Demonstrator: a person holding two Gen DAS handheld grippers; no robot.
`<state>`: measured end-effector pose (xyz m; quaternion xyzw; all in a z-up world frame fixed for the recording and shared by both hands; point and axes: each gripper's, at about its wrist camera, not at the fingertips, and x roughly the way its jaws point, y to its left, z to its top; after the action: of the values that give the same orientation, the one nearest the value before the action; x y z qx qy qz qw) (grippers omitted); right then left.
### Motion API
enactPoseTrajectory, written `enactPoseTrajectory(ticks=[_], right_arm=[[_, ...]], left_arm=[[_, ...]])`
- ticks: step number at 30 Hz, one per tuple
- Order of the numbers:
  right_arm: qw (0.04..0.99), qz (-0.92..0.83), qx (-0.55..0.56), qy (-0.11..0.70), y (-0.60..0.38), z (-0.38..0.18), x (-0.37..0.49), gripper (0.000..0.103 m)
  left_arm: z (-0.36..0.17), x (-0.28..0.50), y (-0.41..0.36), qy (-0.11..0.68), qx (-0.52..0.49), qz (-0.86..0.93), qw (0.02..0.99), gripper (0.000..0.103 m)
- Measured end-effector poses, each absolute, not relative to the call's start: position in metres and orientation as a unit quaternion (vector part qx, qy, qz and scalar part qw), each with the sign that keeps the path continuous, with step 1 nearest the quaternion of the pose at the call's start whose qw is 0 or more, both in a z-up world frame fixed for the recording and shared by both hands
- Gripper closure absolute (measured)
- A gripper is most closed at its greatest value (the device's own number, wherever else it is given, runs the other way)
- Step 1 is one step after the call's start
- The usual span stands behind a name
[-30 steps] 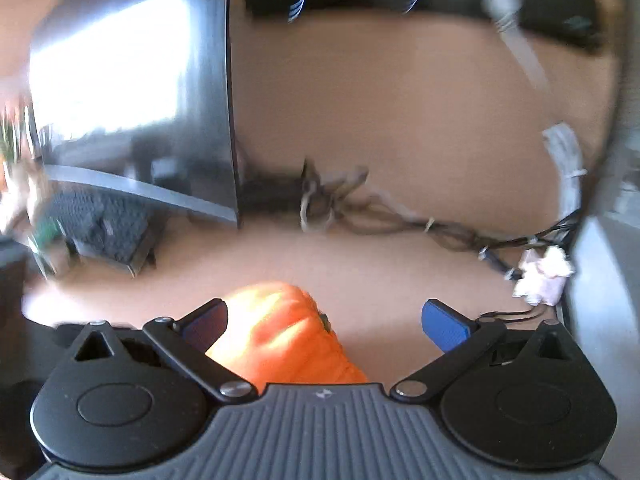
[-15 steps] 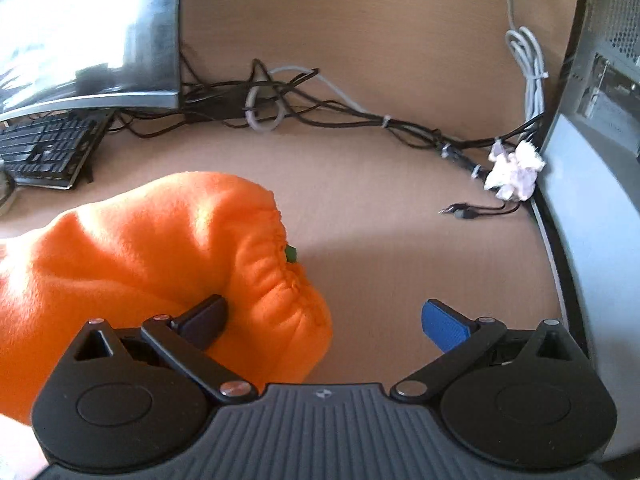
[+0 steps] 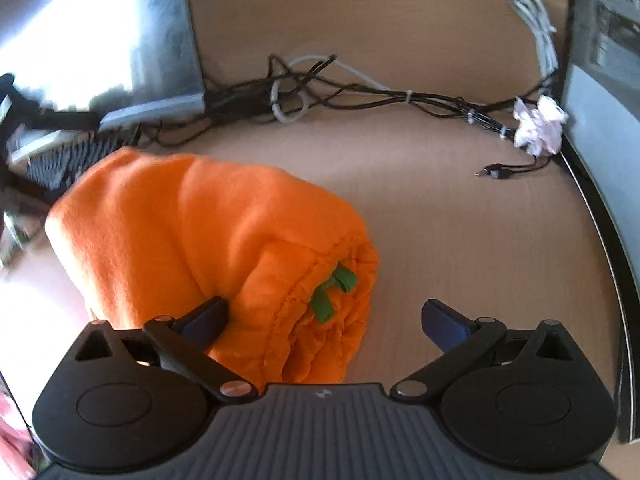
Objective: Fold clothes
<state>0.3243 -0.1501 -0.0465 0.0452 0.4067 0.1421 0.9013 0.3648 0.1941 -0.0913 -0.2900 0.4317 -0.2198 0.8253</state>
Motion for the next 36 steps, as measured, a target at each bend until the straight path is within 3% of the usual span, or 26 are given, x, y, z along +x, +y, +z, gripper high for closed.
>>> enactPoseTrajectory(ticks=[2,4,6,8,11,13,19,24,27,28,31,33,36], right_arm=[[0.898,0.158,0.059,0.406,-0.15,-0.041,0.324,0.031],[0.894,0.175,0.071,0.406,-0.149,-0.036,0.324,0.037],[0.888,0.186,0.076,0.412,-0.147,-0.039,0.33,0.043],[0.884,0.188,0.097,0.417,-0.152,-0.04,0.338,0.048],[0.883,0.196,0.121,0.409,-0.159,-0.031,0.348,0.062],[0.889,0.213,0.108,0.39,-0.157,-0.016,0.35,0.066],[0.897,0.251,0.068,0.358,-0.154,0.022,0.338,0.066],[0.889,0.251,-0.008,0.382,-0.146,-0.002,0.317,0.066],[0.885,0.238,-0.059,0.395,-0.134,-0.03,0.314,0.051],[0.887,0.236,-0.073,0.389,-0.131,-0.034,0.313,0.043],[0.89,0.233,-0.117,0.373,-0.125,-0.04,0.306,0.032],[0.891,0.233,-0.147,0.362,-0.124,-0.043,0.3,0.029],[0.891,0.229,-0.138,0.367,-0.128,-0.043,0.298,0.029]], left_arm=[[-0.1,0.366,0.184,0.448,-0.26,-0.218,0.827,0.012],[-0.106,0.368,0.177,0.453,-0.247,-0.207,0.831,0.025],[-0.108,0.37,0.174,0.453,-0.243,-0.197,0.835,0.031],[-0.1,0.372,0.179,0.443,-0.248,-0.198,0.838,0.047],[-0.081,0.37,0.185,0.427,-0.256,-0.216,0.84,0.056],[-0.067,0.365,0.185,0.416,-0.26,-0.231,0.84,0.058],[-0.035,0.31,0.192,0.393,-0.252,-0.272,0.841,0.055],[-0.102,0.276,0.185,0.476,-0.246,-0.234,0.811,0.05],[-0.131,0.266,0.179,0.49,-0.225,-0.22,0.813,0.046],[-0.131,0.261,0.178,0.483,-0.217,-0.222,0.819,0.046],[-0.124,0.254,0.176,0.483,-0.203,-0.229,0.82,0.045],[-0.116,0.251,0.177,0.487,-0.194,-0.237,0.818,0.042],[-0.077,0.239,0.194,0.451,-0.172,-0.253,0.838,0.025]])
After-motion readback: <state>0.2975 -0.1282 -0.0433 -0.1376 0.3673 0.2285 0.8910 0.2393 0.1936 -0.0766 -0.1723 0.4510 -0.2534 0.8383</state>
